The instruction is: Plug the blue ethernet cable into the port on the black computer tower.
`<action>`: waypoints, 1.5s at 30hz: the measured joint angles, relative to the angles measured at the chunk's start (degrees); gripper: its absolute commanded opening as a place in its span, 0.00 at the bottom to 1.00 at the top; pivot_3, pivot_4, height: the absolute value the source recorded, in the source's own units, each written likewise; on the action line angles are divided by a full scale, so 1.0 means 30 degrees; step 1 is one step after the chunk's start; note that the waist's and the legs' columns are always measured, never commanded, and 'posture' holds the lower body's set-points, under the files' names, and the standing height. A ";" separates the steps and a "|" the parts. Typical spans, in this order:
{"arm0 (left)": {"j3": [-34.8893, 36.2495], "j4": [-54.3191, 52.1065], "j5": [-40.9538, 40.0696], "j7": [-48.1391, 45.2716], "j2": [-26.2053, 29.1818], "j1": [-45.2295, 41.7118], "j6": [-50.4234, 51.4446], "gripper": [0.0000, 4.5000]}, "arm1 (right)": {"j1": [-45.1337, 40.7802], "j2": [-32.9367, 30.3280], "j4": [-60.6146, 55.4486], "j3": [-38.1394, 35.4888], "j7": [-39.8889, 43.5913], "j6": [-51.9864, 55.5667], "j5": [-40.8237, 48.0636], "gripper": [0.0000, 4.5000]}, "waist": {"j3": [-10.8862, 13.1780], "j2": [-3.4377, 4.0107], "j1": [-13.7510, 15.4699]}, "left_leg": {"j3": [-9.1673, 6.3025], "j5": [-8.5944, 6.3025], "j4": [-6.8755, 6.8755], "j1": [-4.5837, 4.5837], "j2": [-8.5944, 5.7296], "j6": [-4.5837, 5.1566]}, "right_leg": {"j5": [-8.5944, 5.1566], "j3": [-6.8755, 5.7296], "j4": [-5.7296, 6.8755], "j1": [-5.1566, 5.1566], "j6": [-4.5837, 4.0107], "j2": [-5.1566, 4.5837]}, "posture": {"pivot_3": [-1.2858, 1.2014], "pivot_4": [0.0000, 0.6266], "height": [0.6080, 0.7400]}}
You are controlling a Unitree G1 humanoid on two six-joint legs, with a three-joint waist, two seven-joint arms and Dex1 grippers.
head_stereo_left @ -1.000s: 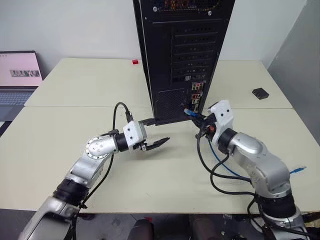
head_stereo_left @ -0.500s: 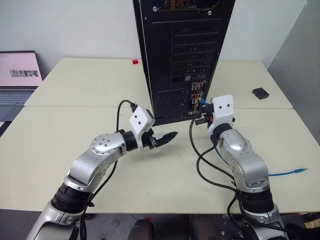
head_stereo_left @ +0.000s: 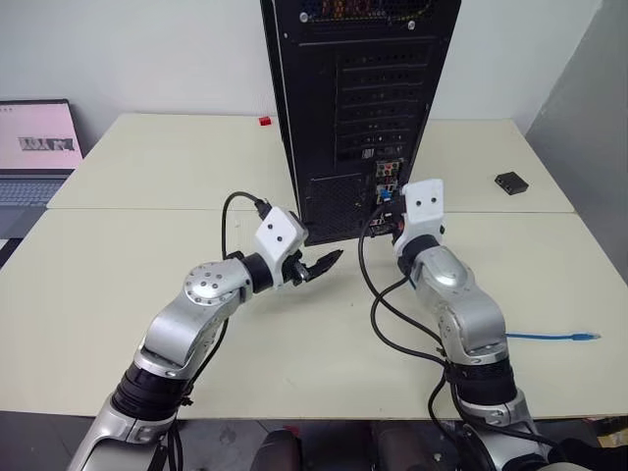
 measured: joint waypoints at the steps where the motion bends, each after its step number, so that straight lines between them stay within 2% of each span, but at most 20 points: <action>1: 0.0037 0.0003 0.0089 0.0005 -0.0077 -0.0001 0.0012 0.74 | 0.0000 0.0048 0.0001 -0.0021 -0.0004 0.0000 -0.0002 0.00 | 0.0000 0.0000 -0.0002 | 0.0001 0.0000 0.0000 0.0000 0.0001 0.0000 | 0.0000 0.0001 -0.0001 0.0000 0.0000 -0.0001 | 0.52 0.24 1.00; 12: 0.0438 0.0189 0.1000 -0.0004 -0.0507 -0.0005 0.0052 0.74 | 0.0007 0.1343 0.0031 -0.0279 -0.0576 0.0278 0.0121 0.00 | 0.0000 0.0001 -0.0007 | -0.0001 0.0000 -0.0005 -0.0001 0.0002 -0.0001 | 0.0000 0.0002 0.0000 -0.0005 0.0000 -0.0003 | 0.52 0.24 1.00; 45: 0.0817 0.0780 0.1898 -0.0505 -0.0843 -0.0040 -0.0030 0.74 | -0.0012 0.1437 0.0521 -0.0759 -0.1130 0.0027 0.0030 0.00 | 0.0003 0.0004 -0.0019 | 0.0007 0.0000 -0.0010 -0.0002 0.0003 -0.0001 | 0.0001 0.0011 -0.0003 -0.0013 0.0001 -0.0004 | 0.52 0.24 1.00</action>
